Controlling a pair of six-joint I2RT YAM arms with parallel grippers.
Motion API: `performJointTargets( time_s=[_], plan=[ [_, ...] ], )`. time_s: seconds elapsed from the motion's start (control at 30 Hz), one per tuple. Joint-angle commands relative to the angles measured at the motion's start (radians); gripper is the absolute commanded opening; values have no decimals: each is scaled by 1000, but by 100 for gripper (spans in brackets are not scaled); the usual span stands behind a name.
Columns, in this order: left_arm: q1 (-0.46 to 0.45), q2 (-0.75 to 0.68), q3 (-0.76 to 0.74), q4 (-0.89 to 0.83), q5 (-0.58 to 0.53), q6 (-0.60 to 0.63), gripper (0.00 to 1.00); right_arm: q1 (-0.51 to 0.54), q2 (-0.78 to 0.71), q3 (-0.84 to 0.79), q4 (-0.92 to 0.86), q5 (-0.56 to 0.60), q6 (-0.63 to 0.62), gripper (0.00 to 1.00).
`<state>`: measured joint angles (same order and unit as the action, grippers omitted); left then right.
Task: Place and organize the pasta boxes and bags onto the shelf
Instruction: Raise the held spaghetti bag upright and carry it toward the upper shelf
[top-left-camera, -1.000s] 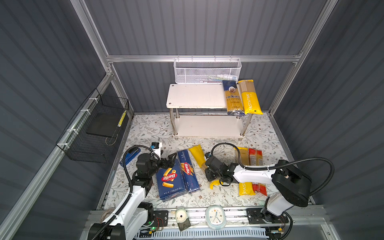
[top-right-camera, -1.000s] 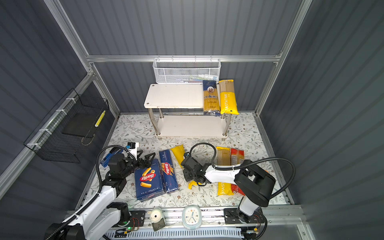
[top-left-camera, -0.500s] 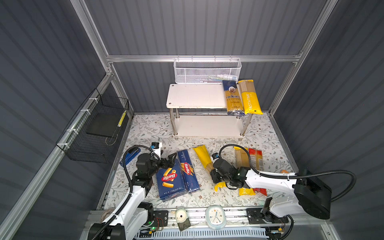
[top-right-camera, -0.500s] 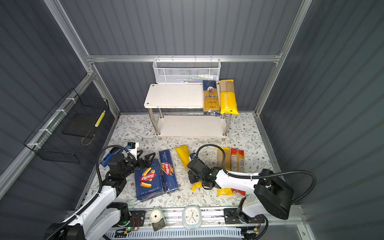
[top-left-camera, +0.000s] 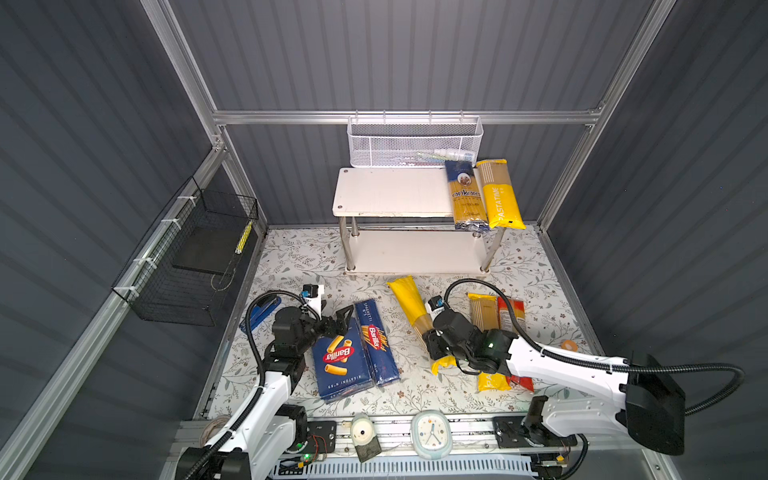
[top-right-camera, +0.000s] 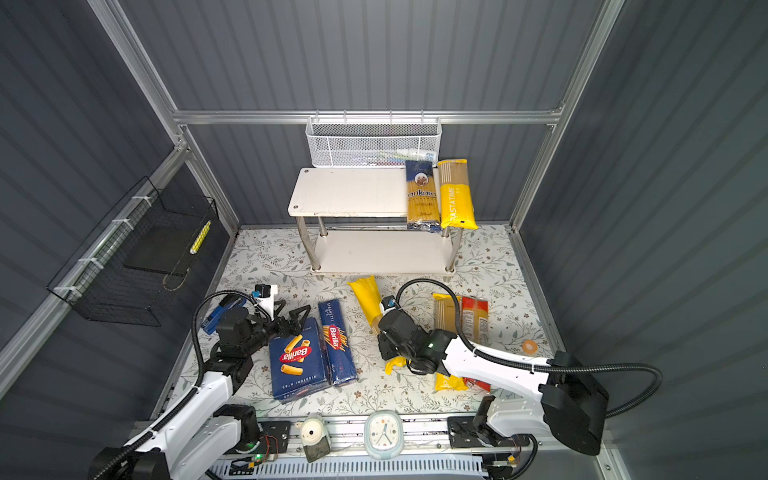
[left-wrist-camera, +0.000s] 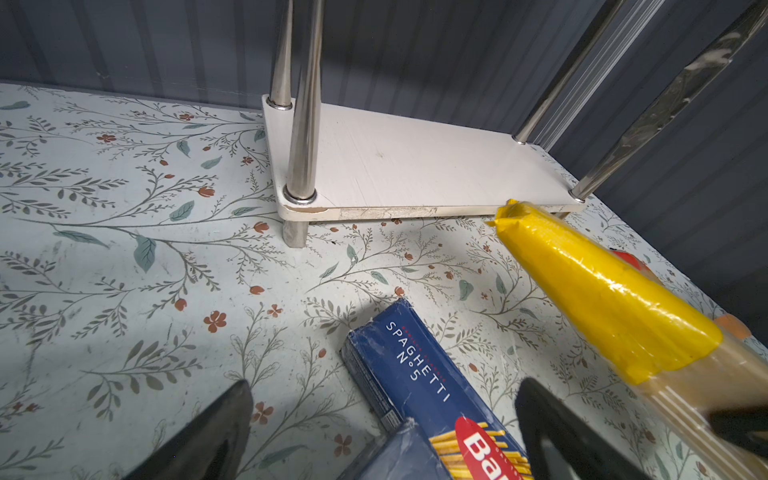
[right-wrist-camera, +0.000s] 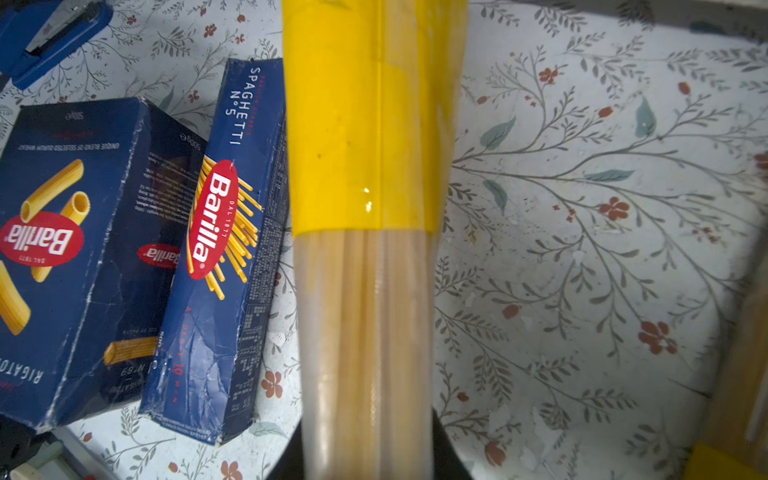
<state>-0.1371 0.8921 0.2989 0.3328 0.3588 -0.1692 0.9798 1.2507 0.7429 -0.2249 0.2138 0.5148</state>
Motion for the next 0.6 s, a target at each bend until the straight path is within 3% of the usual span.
performJointTargets(
  time_s=[0.0, 0.57],
  plan=[
    [-6, -10, -3, -6, -3, -6, 100, 3, -65, 97, 37, 61, -40, 4],
    [-6, -5, -3, -6, 0, -4, 100, 0, -185, 322, -206, 143, -88, 4]
  ],
)
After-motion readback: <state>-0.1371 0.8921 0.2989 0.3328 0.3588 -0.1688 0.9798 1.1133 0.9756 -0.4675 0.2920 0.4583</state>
